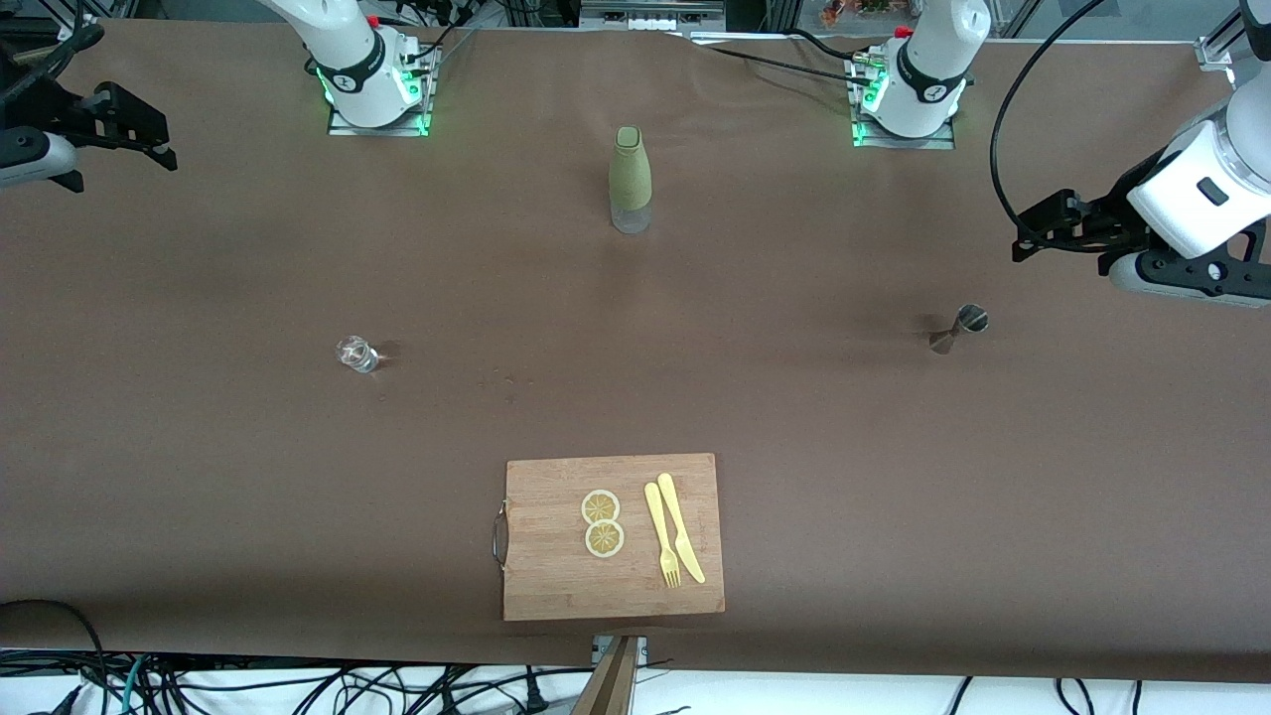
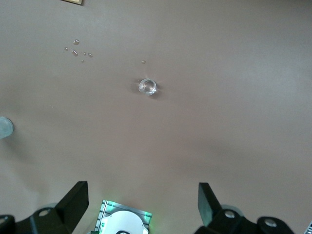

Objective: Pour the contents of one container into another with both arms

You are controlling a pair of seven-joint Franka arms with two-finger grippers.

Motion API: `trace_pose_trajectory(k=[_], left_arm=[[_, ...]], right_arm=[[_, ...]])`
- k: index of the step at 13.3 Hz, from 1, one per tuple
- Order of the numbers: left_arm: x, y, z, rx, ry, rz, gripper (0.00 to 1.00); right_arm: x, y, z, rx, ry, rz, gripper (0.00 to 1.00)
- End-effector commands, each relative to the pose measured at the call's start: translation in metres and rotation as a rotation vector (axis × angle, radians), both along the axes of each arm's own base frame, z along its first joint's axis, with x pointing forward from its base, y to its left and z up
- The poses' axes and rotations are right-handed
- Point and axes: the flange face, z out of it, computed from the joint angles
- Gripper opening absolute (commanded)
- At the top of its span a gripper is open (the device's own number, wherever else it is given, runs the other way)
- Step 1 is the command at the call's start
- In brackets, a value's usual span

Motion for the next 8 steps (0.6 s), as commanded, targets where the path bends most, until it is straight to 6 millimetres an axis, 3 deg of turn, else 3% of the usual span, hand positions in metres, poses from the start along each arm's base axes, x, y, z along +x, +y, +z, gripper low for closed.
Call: trace_pose_trajectory(k=[1,8], left_arm=[[0.0051,0.0012,0.0054,0.023,-0.011,0.000,1.00],[0.0052,0.0018,0.0054,0.021,-0.011,0.000,1.00]], right_arm=[[0.0002,0.0019,0.0082,0.010,-0.021,0.011,1.00],[0.0019,0.0090,0.0010,0.063,0.000,0.189,1.00]])
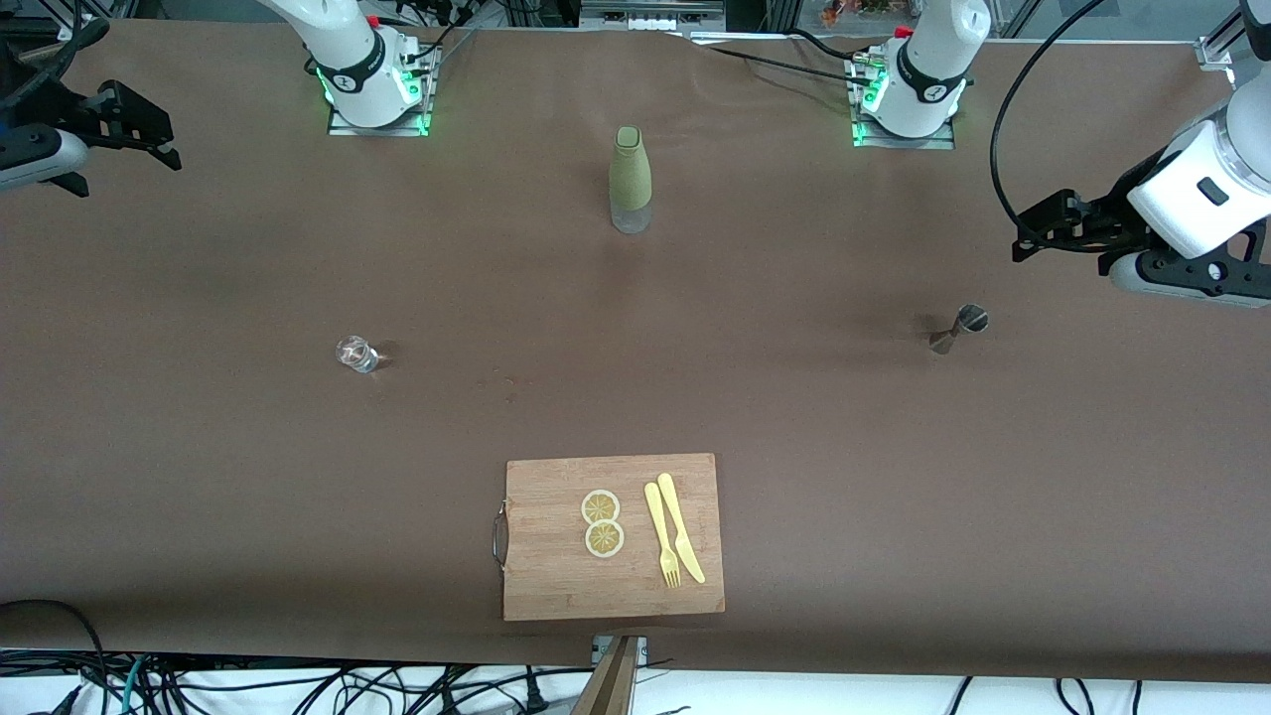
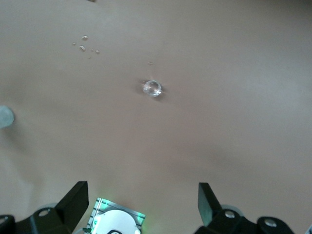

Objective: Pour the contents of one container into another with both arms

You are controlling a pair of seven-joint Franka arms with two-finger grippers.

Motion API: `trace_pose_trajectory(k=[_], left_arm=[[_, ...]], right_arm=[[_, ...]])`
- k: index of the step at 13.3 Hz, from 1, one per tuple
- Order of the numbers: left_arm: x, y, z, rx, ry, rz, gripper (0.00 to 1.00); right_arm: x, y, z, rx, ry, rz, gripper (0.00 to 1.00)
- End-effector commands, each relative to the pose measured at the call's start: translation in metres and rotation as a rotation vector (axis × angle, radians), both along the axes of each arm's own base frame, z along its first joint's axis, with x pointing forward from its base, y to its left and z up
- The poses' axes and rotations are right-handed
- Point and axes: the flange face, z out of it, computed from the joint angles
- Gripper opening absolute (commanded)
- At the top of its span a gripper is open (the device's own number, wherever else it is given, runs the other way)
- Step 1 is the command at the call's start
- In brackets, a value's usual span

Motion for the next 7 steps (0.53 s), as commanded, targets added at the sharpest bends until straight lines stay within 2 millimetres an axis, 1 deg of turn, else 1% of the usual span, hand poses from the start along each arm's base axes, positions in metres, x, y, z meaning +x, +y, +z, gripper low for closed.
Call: trace_pose_trajectory(k=[1,4,5,6,7], left_arm=[[0.006,0.003,0.003,0.022,-0.007,0.001,1.00],[0.007,0.003,0.002,0.022,-0.003,0.001,1.00],[0.008,0.007,0.001,0.022,-0.001,0.007,1.00],[0.008,0.012,0.001,0.009,0.000,0.019,1.00],[0.008,0.015,0.001,-0.018,0.004,0.027,1.00]], right_arm=[[0.001,0.004,0.002,0.048,0.002,0.133,1.00],[0.003,0.002,-0.003,0.050,0.011,0.153,1.00],[0.004,0.003,-0.004,0.051,0.013,0.170,1.00],[0.007,-0.003,-0.010,0.057,0.024,0.194,1.00],[0.009,-0.007,-0.015,0.094,0.034,0.253,1.00]])
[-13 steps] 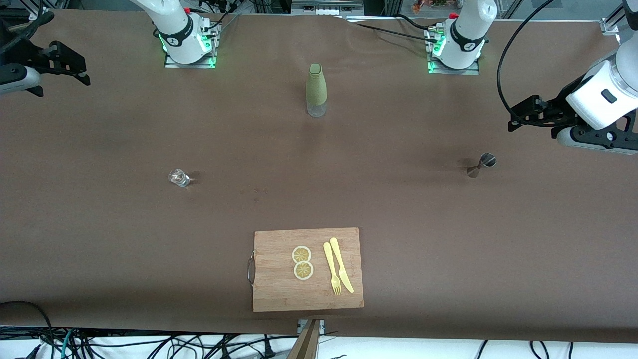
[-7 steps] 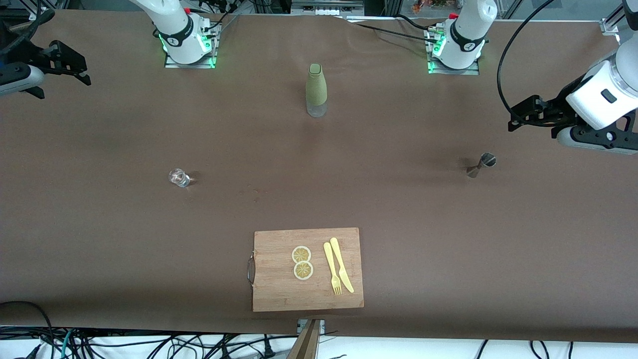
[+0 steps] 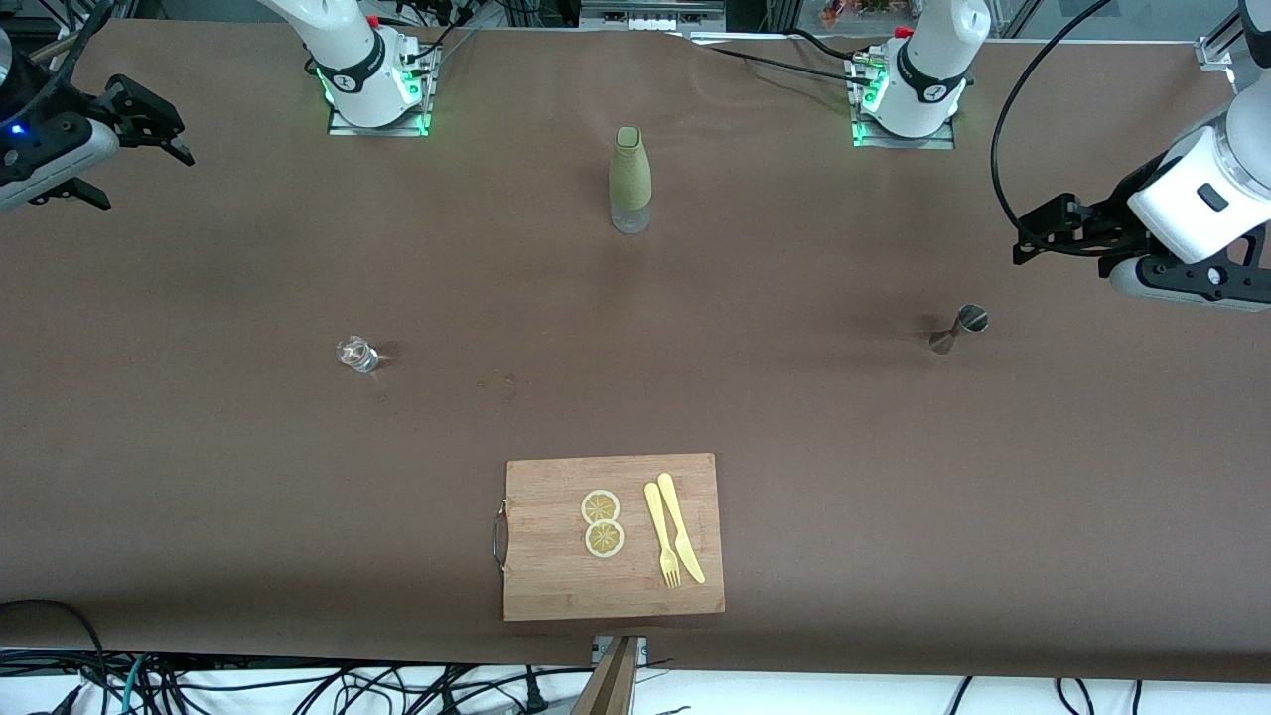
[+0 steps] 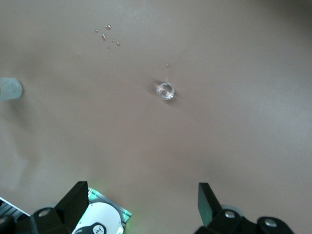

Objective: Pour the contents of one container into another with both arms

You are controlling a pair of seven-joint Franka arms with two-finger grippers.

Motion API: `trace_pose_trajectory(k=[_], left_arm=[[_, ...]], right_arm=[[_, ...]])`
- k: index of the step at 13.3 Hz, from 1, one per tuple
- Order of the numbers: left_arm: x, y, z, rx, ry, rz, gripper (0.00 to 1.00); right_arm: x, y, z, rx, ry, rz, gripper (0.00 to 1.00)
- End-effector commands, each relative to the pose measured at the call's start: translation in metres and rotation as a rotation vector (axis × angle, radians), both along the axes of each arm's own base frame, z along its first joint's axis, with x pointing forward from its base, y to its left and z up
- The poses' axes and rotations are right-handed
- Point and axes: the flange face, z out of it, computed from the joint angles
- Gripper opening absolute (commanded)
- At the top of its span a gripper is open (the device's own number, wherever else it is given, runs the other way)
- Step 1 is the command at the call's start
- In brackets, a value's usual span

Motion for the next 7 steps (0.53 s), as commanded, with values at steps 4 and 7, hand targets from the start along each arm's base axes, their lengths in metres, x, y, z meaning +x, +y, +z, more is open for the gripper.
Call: trace_pose_trajectory(k=[4,7], left_arm=[[0.014,0.052,-0.017,-0.038,0.044,0.088,1.00],[0.015,0.094,-0.033,-0.060,0.074,-0.021,1.00]], right_arm=[[0.020,-0.017,-0.038,0.102,0.075,0.138,1.00],[0.027,-0.029,-0.053,0.162,0.077,0.209,1.00]])
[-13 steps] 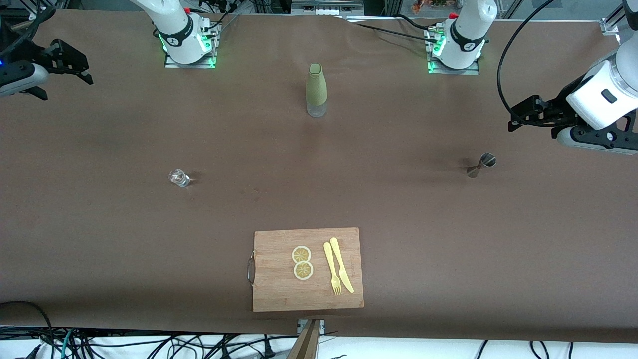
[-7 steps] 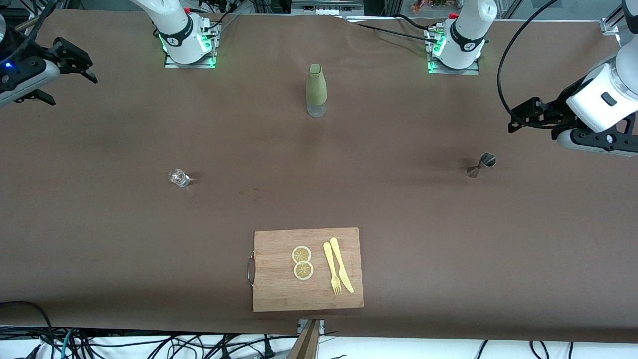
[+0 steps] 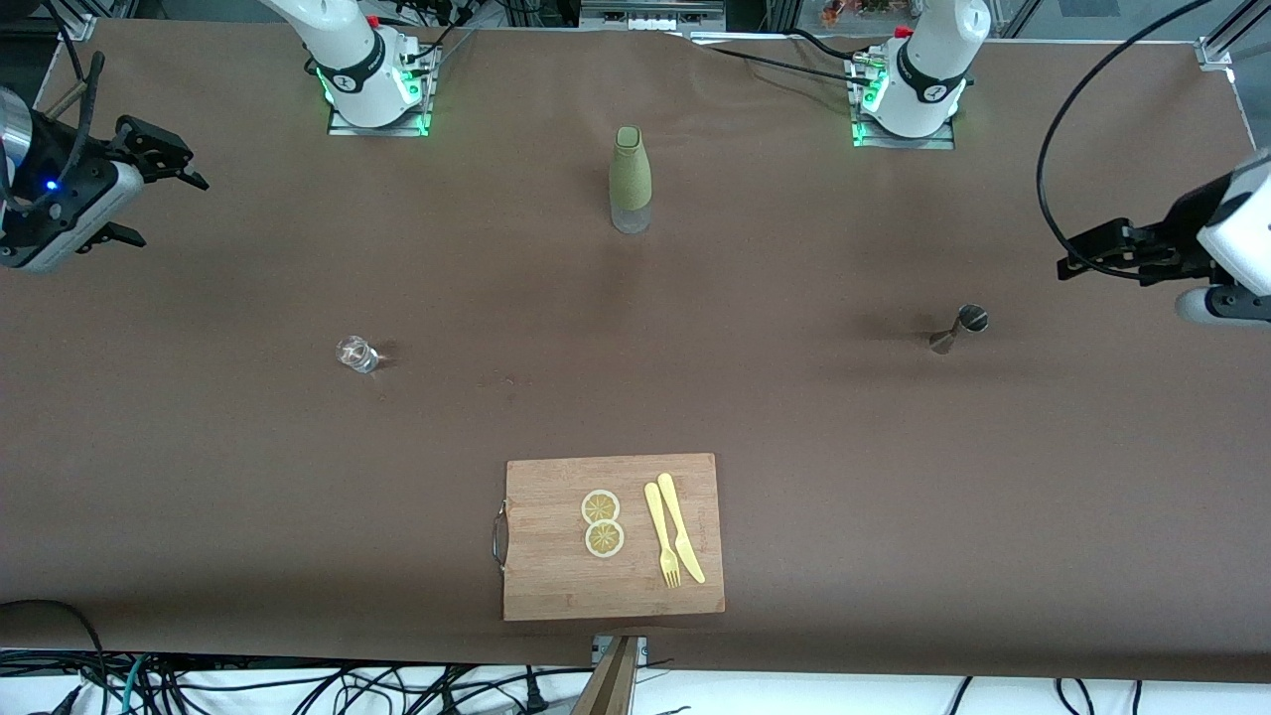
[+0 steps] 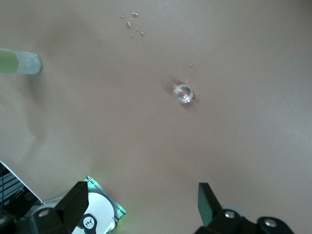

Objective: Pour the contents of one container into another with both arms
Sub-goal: 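Lower the right gripper toward the glass cup while the left gripper approaches the jigger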

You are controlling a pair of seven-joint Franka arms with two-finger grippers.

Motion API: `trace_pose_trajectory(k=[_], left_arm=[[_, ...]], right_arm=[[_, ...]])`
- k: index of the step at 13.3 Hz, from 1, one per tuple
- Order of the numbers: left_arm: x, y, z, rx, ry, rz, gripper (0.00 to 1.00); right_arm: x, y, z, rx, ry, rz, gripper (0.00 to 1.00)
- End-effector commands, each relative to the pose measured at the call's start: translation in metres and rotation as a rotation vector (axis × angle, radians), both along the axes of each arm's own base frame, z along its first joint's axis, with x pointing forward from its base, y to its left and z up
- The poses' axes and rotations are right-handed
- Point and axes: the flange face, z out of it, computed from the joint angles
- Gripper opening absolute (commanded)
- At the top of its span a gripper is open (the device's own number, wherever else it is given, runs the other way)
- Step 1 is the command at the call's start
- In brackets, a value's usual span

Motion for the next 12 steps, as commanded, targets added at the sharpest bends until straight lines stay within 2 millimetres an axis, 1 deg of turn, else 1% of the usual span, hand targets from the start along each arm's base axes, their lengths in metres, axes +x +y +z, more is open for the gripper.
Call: trace_pose_trajectory(k=[1,3,4,5,7,8,9,10,12], left_arm=[[0.007,0.050,-0.022,-0.063,0.027,-0.099,1.00],[0.012,0.077,-0.047,-0.115,0.044,-0.192,1.00],[0.008,0.097,-0.060,-0.138,0.054,-0.251,1.00],[0.006,0.111,-0.071,-0.163,0.055,-0.332,1.00],[0.006,0.141,-0.109,-0.266,0.054,-0.476,1.00],[0.005,0.154,-0.122,-0.334,0.025,-0.532,1.00],[0.003,0.167,-0.139,-0.415,-0.015,-0.608,1.00],[-0.002,0.177,-0.153,-0.505,-0.071,-0.696,1.00],[-0.011,0.189,-0.192,-0.659,-0.153,-0.796,1.00]], right_arm=[[0.009,-0.024,-0.016,0.113,-0.004,0.098,1.00],[0.021,-0.047,-0.037,0.192,-0.036,0.189,1.00],[0.025,-0.055,-0.049,0.225,-0.049,0.227,1.00],[0.028,-0.068,-0.064,0.271,-0.051,0.241,1.00],[0.038,-0.091,-0.098,0.387,-0.066,0.301,1.00],[0.042,-0.101,-0.114,0.424,-0.075,0.325,1.00],[0.045,-0.107,-0.128,0.455,-0.084,0.364,1.00],[0.048,-0.120,-0.147,0.488,-0.088,0.376,1.00],[0.051,-0.133,-0.186,0.597,-0.133,0.415,1.00]])
